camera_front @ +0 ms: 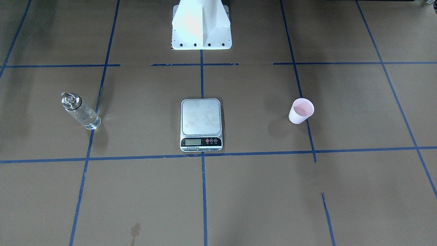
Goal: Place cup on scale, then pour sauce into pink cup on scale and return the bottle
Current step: 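Move the left gripper toward the pink cup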
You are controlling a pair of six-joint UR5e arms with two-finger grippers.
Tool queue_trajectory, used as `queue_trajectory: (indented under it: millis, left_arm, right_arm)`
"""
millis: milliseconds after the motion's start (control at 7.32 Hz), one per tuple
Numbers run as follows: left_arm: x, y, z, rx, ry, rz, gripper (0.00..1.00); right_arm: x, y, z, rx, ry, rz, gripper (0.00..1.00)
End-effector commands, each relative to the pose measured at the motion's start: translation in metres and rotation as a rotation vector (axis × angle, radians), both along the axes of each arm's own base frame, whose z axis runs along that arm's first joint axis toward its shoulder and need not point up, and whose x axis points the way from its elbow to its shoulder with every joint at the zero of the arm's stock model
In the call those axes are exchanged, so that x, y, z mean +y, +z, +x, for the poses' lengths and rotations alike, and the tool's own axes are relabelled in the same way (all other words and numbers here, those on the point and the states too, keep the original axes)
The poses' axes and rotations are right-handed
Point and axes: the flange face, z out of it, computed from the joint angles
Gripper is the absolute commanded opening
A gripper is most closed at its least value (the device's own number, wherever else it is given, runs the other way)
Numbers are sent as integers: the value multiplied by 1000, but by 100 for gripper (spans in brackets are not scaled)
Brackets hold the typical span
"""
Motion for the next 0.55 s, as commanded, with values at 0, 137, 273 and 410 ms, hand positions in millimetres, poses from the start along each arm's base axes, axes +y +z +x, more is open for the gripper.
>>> queue_trajectory:
  millis: [0,137,273,410]
  left_arm:
    - [5,0,3,2,2,-5,100]
    - [6,2,3,-1,-4,-15,100]
    - [15,7,4,9,-3,-25,100]
    - [16,10,4,13,-2,-30,100]
  right_arm:
    - [0,-3,0,-2,0,5,100]
    - [1,-2,0,-9,-1,1,100]
    - [1,-3,-1,-14,-3,2,100]
    - [1,-5,-3,-31,-4,2,100]
